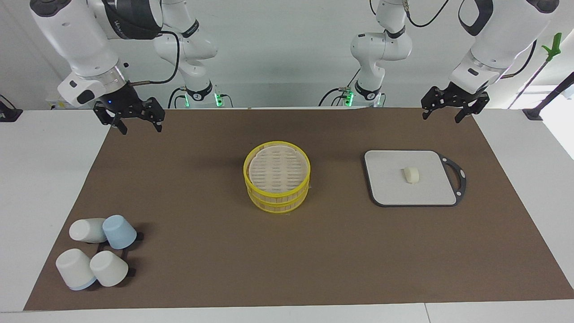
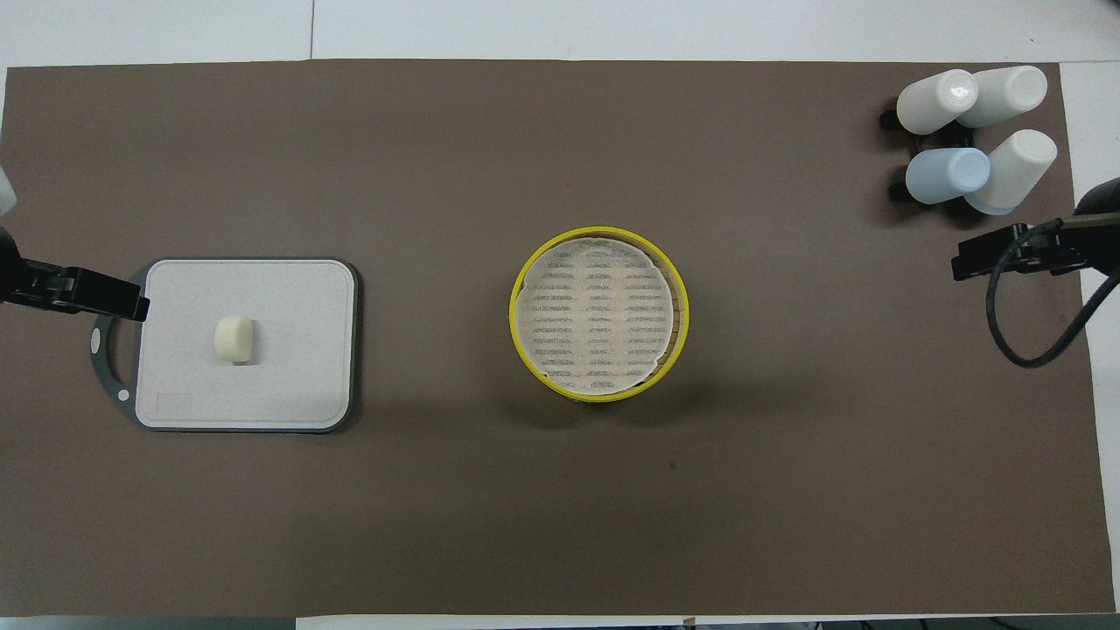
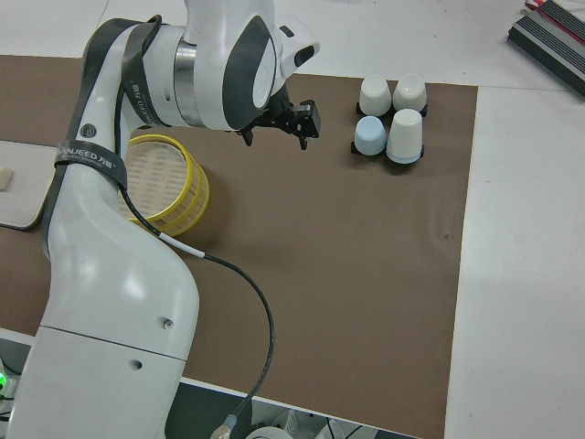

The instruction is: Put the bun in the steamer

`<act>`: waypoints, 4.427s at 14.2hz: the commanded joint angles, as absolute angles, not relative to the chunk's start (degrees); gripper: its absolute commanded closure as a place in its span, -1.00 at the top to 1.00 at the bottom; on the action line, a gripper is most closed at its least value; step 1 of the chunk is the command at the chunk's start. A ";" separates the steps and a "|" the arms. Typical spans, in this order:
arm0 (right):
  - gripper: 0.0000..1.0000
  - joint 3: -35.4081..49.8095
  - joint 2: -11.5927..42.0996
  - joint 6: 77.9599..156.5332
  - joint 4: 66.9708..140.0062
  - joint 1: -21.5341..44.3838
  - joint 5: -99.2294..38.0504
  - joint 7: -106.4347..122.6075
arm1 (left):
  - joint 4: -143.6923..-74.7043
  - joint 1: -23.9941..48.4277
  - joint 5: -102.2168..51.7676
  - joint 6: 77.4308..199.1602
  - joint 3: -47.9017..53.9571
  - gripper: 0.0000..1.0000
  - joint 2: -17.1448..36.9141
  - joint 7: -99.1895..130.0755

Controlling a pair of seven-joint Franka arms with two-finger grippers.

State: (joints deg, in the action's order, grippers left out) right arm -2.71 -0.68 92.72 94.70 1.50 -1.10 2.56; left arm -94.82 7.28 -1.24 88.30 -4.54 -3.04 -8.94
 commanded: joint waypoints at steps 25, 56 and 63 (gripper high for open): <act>0.98 -1.32 26.80 115.04 84.11 40.51 -0.27 -42.36 | -129.11 4.31 -0.09 128.04 -4.92 1.00 -2.30 -8.79; -1.00 -1.32 26.63 102.30 70.14 12.75 0.18 -10.90 | -99.27 18.35 -0.09 107.18 -4.92 -0.41 13.17 16.14; -1.00 -1.32 26.63 102.92 70.31 12.83 -0.17 -10.81 | -96.40 37.15 -2.72 116.07 -4.75 -0.40 15.82 33.55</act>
